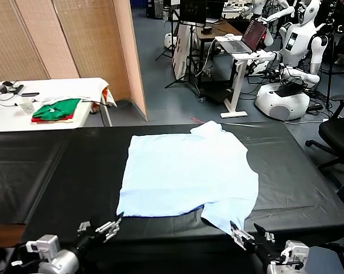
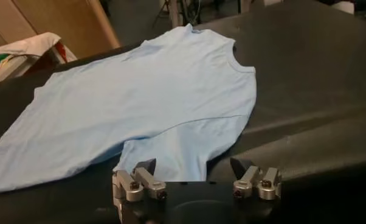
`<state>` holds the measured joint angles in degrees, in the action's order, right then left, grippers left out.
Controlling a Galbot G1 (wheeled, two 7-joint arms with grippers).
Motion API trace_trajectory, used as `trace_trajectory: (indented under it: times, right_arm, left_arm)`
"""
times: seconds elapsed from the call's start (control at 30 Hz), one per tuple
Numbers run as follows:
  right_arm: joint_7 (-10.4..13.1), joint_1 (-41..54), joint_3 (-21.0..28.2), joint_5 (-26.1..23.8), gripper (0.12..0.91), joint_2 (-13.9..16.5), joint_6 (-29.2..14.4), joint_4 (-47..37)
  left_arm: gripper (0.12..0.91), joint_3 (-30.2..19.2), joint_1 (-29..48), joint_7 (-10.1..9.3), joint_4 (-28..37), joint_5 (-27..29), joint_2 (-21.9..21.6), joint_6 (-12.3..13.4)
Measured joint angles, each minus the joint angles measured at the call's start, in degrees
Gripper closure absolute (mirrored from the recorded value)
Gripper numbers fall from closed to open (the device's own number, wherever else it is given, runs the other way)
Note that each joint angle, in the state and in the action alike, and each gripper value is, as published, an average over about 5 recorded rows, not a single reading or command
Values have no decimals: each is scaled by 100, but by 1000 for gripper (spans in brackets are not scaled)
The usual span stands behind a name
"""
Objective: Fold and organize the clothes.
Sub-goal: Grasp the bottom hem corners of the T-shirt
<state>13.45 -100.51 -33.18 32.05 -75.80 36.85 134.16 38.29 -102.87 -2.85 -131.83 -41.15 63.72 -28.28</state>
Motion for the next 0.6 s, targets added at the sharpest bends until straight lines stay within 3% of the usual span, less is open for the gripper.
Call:
trace_trajectory:
  times: [0.33,0.6]
  right_arm:
    - [99,137,157,-23,127,-109,12,-229]
    - [99,181,169,-49,235,-164,-25,-314]
  left_arm:
    - [123,-236,254,-85,227,437,152,-74]
    - [125,-372,491,-103,444,433,233,-75]
